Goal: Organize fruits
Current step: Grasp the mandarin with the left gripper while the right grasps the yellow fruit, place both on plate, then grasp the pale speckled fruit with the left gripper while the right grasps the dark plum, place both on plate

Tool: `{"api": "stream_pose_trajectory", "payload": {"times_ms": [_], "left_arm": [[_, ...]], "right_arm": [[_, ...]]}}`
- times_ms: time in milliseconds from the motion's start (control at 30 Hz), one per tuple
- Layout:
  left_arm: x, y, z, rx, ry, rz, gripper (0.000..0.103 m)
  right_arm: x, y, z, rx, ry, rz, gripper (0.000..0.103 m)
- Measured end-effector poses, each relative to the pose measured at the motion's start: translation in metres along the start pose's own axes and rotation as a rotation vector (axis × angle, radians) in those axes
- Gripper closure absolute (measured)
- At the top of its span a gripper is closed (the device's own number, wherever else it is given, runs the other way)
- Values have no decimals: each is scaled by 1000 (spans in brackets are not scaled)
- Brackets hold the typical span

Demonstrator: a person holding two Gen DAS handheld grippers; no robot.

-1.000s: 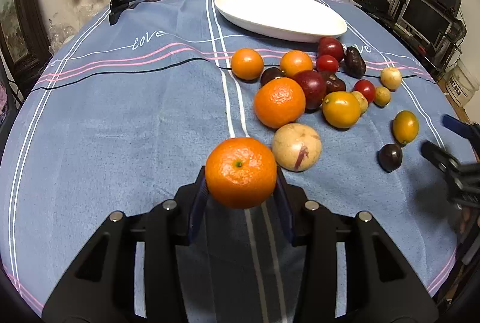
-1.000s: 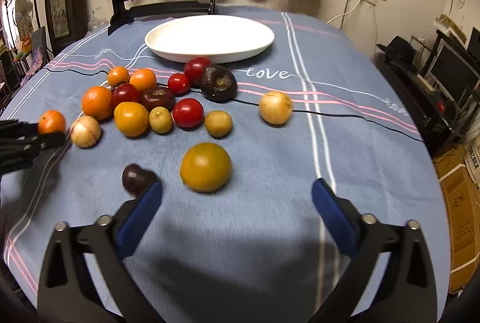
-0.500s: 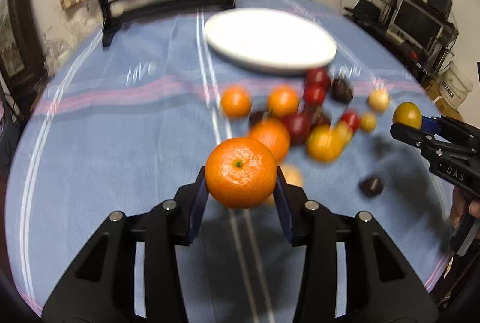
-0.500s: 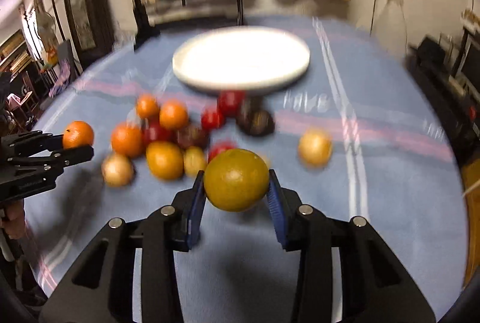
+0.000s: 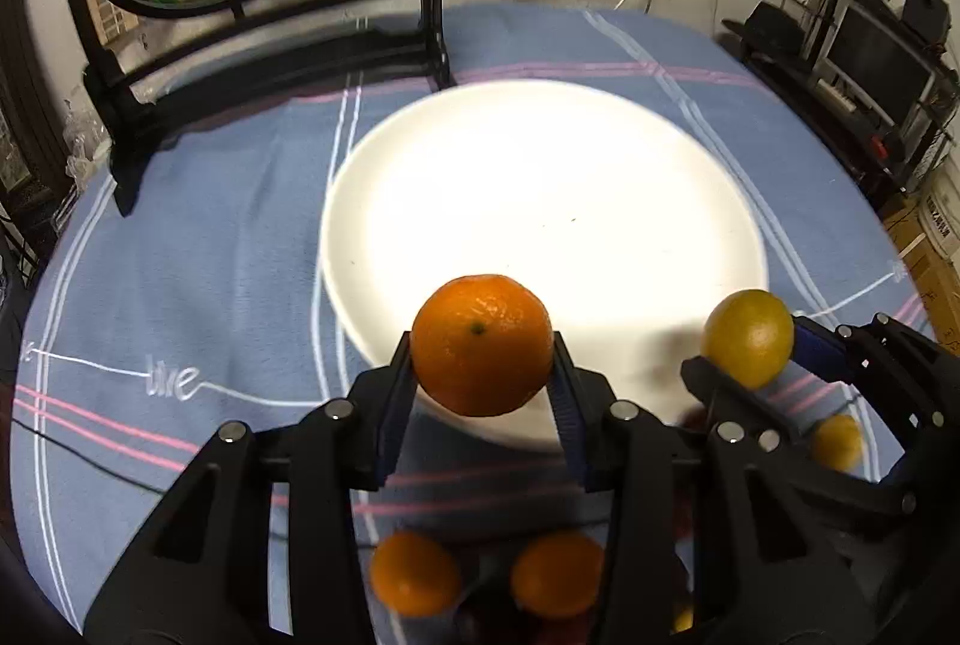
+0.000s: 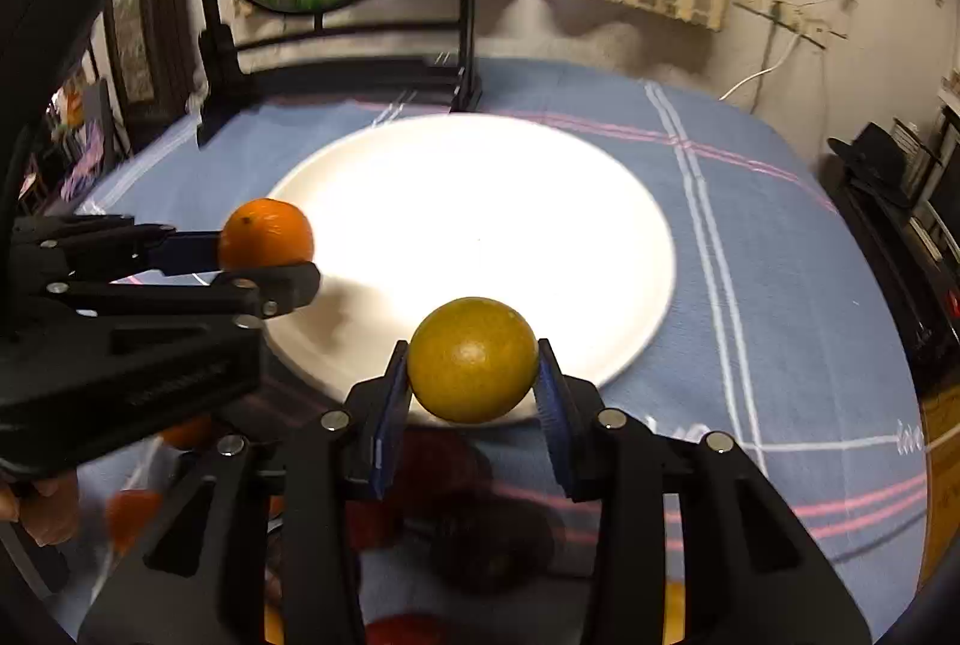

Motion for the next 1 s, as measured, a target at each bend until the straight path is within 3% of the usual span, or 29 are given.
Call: {"api": "stream_pose_trajectory", "payload": {"times_ms": [67, 133, 200, 233, 433, 633, 800, 867, 933, 1000], "left_arm": [[-12, 2, -2, 10, 7, -24, 59], [-14, 2, -3, 21, 19, -22, 55], [-3, 4, -3, 14, 9, 19, 30], [10, 4, -4, 4, -19, 55, 27], [77, 40, -11, -3, -42, 147, 24], [114, 103, -18, 75, -15, 136, 22], [112, 143, -15, 104, -16, 79, 22], [111, 154, -11, 104, -20, 64, 22], [110, 164, -7, 97, -14, 50, 22], [108, 171, -2, 91, -7, 33, 22]], "right_arm": [[-11, 1, -1, 27, 22, -30, 62], [-12, 2, -4, 58, 56, -25, 42], [2, 2, 0, 49, 68, 11, 41], [9, 5, 2, 36, 51, 17, 41], [80, 40, 9, -16, -58, 33, 41], [109, 112, -17, 30, -93, -55, 41], [111, 144, -41, 63, -93, -88, 41], [106, 147, -47, 82, -79, -104, 50], [100, 153, -54, 86, -105, -137, 69], [101, 158, -60, 106, -104, -135, 71]]}}
Point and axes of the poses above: each gripper's, at about its wrist camera, not at the fingertips, and x roughly against the way its jaws point, z to its right, y to its underside, the point moved 5 cm from there along -x, roughly the way its jaws point, and after that the axes turned 4 degrees about -x, right-handed, at the moved point
